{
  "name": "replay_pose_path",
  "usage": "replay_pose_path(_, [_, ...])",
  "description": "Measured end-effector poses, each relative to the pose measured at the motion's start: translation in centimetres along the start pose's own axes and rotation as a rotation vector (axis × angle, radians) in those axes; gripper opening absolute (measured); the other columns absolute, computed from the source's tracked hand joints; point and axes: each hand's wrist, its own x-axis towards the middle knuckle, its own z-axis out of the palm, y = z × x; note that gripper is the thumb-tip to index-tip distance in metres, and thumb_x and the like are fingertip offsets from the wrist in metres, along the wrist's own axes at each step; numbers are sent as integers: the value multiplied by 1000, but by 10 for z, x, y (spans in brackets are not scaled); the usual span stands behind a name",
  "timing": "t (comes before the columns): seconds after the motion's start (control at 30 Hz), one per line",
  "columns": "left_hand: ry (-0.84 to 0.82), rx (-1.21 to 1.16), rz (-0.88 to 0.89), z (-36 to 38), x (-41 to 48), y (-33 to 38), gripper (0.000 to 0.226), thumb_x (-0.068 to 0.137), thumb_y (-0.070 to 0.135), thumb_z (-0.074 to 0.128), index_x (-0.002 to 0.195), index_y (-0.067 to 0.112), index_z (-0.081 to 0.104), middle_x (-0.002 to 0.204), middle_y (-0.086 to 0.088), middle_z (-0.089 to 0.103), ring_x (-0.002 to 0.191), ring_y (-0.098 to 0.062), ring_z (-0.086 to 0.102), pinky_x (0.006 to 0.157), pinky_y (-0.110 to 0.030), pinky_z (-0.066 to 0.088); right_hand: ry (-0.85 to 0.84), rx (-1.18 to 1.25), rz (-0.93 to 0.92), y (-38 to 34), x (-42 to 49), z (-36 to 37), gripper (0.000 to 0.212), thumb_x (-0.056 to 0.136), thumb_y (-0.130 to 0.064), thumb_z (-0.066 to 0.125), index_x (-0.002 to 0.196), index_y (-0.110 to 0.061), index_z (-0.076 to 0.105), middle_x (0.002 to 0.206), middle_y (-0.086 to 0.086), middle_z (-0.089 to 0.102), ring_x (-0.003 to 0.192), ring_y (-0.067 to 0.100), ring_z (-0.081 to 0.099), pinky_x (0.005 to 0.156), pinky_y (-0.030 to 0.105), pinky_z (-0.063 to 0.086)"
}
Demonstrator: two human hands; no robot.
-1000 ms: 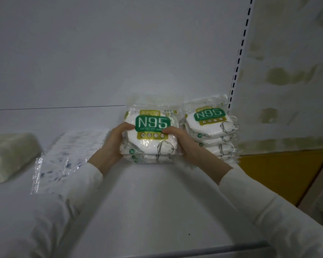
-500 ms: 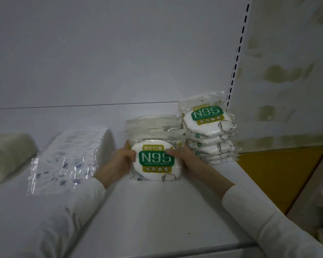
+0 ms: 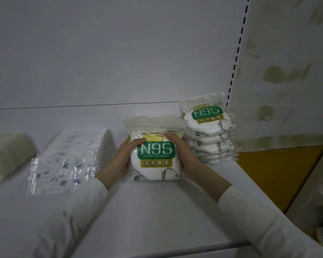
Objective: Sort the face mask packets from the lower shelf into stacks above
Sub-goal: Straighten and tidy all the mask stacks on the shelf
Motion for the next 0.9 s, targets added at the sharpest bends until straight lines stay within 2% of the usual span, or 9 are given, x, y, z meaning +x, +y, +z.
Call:
replay_pose_path(0.07, [-19, 8, -34, -3, -3, -2, 48, 66, 25, 72, 110, 8, 60, 82, -9, 75, 71, -23, 71, 57, -28, 57, 12, -32, -21, 2, -2, -1, 47, 82, -40, 67, 119, -12, 60, 96, 11, 73, 80, 27, 71, 67, 33, 57])
replay_pose_path(0.17, [-26, -37, -83, -8, -4, -6, 44, 69, 39, 70, 103, 12, 64, 88, -13, 73, 78, -29, 70, 64, -32, 59, -17, -33, -47, 11, 2, -3, 70, 70, -39, 76, 131, -19, 49, 104, 12, 72, 87, 33, 71, 72, 45, 58])
replay_pose_path(0.33, [65, -79, -107, -5, 0, -6, 23, 87, 35, 53, 96, 15, 59, 69, -10, 72, 60, -25, 70, 54, -30, 58, -54, 45, 11, 17, 7, 2, 89, 62, -42, 80, 139, -20, 40, 109, 18, 69, 90, 38, 70, 71, 49, 56])
replay_pose_path(0.5, [50, -78, -87, -2, 6, -6, 19, 87, 30, 52, 87, 14, 61, 64, -8, 71, 57, -24, 68, 56, -29, 57, -69, 149, -3, 18, 8, 1, 81, 64, -35, 77, 136, -19, 45, 118, 19, 65, 98, 40, 67, 74, 48, 56])
replay_pose_path(0.57, [29, -67, -98, 0, 6, -6, 21, 84, 32, 55, 89, 14, 62, 68, -9, 72, 60, -25, 69, 59, -30, 57, -61, 171, -20, 18, 9, 1, 76, 67, -29, 76, 136, -20, 44, 119, 19, 65, 97, 40, 67, 73, 49, 56])
replay_pose_path(0.67, [35, -109, -76, -6, 3, -6, 48, 72, 39, 67, 113, 14, 58, 94, -15, 72, 80, -31, 70, 63, -35, 59, -2, 133, -90, 17, 5, 0, 80, 68, -24, 77, 137, -33, 40, 119, 11, 66, 95, 37, 69, 77, 57, 55])
replay_pose_path(0.73, [26, -127, -36, -11, 1, -9, 52, 75, 39, 63, 121, 16, 54, 108, -15, 69, 91, -33, 68, 67, -36, 59, 13, 103, -166, 14, -1, -3, 83, 69, -25, 78, 139, -39, 35, 122, 6, 64, 95, 32, 69, 76, 53, 57])
replay_pose_path(0.83, [18, -100, -48, -11, -4, -13, 28, 85, 37, 53, 102, 16, 63, 90, -9, 72, 82, -28, 69, 68, -32, 58, 33, -10, -224, 15, -6, -6, 70, 84, -32, 67, 143, -40, 31, 129, -2, 58, 100, 21, 66, 73, 37, 58])
replay_pose_path(0.9, [27, -61, -102, -5, -6, -14, 29, 89, 38, 48, 93, 16, 67, 81, -9, 73, 76, -27, 69, 69, -33, 57, 49, -26, -123, 17, -8, -3, 58, 87, -43, 59, 140, -38, 37, 125, 2, 62, 99, 25, 67, 77, 41, 58])
